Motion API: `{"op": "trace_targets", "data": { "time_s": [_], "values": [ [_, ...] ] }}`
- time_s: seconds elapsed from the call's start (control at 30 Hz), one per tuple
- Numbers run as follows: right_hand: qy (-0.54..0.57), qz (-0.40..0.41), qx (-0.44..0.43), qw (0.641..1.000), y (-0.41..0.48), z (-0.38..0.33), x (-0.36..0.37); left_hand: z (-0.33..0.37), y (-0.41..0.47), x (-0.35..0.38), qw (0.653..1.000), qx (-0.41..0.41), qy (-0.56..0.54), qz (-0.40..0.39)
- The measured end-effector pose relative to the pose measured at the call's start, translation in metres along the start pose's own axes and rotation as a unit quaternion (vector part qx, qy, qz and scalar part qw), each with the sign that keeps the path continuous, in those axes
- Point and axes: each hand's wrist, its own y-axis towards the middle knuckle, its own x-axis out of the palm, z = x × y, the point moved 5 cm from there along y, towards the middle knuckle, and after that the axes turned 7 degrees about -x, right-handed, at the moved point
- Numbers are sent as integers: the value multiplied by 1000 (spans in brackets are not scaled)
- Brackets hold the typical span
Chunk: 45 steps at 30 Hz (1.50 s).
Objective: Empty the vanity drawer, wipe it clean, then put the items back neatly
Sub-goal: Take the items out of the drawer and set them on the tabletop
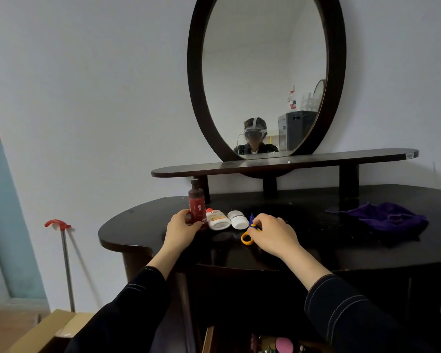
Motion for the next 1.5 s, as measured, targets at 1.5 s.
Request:
{"op": "trace_targets", "data": {
  "time_s": [1.5],
  "values": [
    [-23, -306, 62, 950, -279, 178, 176, -192, -245, 234, 930, -110, 49, -348]
  ]
}}
